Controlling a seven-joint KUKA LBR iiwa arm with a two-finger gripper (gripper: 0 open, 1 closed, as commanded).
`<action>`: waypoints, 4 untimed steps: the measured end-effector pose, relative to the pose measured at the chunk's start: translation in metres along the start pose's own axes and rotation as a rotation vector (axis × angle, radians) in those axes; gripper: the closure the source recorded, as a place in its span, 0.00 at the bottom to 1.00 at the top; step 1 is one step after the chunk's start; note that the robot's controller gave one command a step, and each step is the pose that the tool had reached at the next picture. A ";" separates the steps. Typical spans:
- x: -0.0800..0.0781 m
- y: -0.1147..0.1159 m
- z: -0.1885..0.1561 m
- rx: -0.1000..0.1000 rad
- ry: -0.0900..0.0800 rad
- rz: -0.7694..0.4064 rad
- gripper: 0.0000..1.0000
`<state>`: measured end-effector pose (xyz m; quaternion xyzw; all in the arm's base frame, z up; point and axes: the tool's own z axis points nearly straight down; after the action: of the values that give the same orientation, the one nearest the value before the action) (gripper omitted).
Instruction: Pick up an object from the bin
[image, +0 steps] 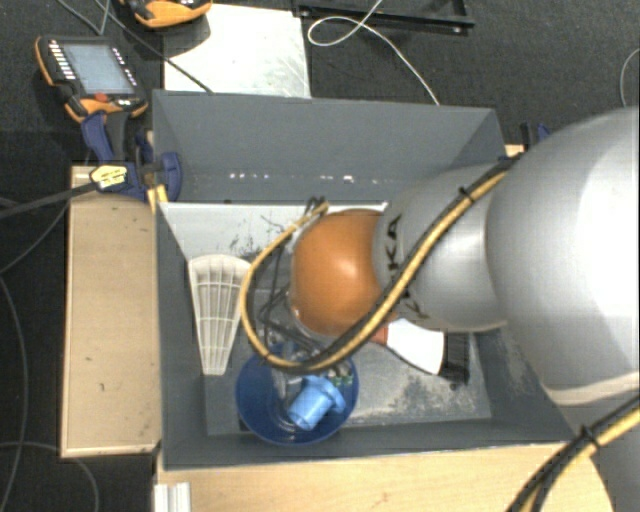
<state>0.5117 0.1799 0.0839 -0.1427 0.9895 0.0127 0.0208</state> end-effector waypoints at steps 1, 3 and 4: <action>0.000 0.000 0.000 0.000 0.000 0.001 1.00; 0.001 0.001 -0.024 -0.001 0.007 0.002 1.00; 0.000 0.001 -0.050 -0.001 0.004 0.003 1.00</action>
Offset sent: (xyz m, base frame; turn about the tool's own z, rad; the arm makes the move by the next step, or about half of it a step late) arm 0.0000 0.0000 0.0548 0.0000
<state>0.5097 0.1799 0.1338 -0.1413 0.9897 0.0127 0.0185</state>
